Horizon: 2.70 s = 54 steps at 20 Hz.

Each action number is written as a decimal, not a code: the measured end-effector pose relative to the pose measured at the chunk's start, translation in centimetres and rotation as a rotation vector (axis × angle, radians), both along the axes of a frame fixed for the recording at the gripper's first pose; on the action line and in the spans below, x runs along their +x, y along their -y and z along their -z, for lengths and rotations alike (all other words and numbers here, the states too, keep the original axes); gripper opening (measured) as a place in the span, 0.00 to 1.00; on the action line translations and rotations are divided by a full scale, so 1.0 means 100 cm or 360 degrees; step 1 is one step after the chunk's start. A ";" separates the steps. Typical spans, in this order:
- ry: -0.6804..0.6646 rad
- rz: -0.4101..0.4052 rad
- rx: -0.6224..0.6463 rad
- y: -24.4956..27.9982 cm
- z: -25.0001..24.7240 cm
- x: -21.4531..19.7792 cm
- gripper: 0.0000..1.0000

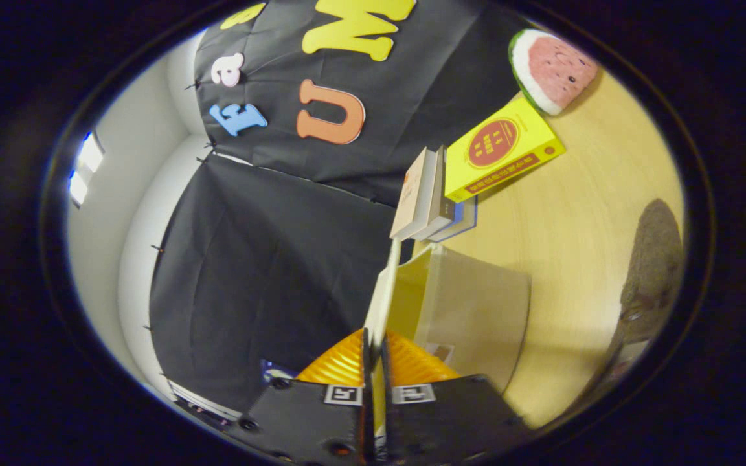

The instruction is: Open the storage box then place both shoes into the box .Put the left shoe in first, then the right shoe, with the right side of both shoes facing outward in a uniform manner.

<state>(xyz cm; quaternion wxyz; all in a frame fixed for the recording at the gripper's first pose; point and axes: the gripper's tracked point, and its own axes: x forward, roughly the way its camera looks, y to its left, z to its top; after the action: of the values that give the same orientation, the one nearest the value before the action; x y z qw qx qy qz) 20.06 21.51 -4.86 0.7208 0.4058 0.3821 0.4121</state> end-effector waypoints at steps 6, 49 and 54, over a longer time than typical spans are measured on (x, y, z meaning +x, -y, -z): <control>0.0084 0.0013 0.0021 -0.032 -0.071 -0.015 0.02; 0.0710 0.0688 -0.1243 0.077 -0.032 -0.034 0.96; 0.0522 0.0674 -0.1588 0.137 0.023 -0.030 0.95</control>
<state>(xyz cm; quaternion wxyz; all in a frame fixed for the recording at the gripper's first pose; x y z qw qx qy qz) 17.02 7.78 -7.14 0.9421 0.0144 0.3238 0.0856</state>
